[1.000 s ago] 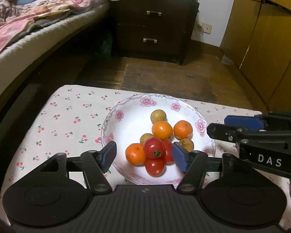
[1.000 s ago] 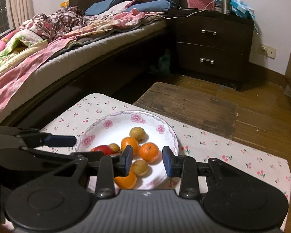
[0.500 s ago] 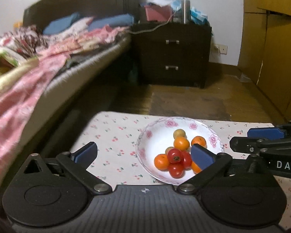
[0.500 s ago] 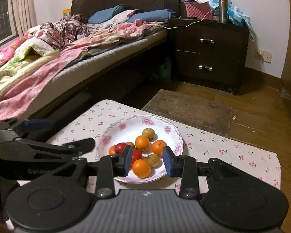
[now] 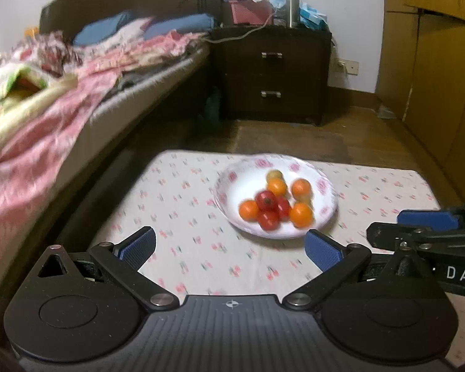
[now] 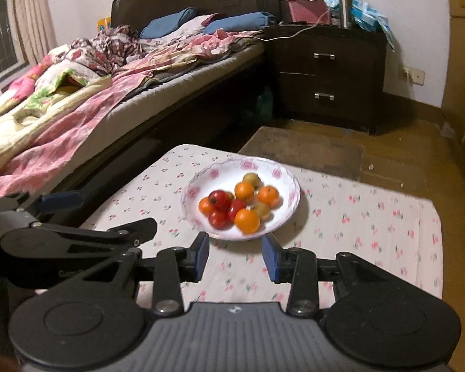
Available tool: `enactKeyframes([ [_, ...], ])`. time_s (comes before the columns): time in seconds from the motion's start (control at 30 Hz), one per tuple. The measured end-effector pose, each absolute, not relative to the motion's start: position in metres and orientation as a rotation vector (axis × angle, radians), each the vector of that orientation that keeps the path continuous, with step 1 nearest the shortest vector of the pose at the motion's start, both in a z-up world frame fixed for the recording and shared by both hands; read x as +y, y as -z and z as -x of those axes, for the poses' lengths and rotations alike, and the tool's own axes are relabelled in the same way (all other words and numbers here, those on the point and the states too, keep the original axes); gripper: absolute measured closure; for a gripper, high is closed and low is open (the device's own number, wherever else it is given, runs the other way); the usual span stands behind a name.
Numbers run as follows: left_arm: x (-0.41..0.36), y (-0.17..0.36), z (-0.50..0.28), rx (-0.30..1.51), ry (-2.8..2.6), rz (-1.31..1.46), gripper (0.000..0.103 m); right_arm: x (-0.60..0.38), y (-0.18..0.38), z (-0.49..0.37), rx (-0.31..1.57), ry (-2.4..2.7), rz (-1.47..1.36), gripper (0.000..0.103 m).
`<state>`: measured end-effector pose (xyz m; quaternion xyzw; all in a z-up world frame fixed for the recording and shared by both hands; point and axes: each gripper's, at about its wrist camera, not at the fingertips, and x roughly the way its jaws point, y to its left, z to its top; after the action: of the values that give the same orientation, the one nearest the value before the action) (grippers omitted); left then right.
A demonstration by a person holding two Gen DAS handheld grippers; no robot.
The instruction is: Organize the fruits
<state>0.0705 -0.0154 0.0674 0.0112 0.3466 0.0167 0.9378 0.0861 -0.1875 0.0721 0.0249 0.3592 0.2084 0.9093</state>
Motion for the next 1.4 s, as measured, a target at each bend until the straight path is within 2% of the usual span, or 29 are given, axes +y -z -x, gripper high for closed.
enactKeyframes([
  [0.5, -0.011, -0.051, -0.031, 0.812, -0.021, 0.05, 0.0, -0.19, -0.062, -0.034, 0.807, -0.406, -0.094, 0.072],
  [1.4, -0.019, -0.034, 0.01, 0.875, 0.017, 0.013, 0.0, -0.198, -0.041, 0.016, 0.907, -0.36, -0.148, 0.072],
])
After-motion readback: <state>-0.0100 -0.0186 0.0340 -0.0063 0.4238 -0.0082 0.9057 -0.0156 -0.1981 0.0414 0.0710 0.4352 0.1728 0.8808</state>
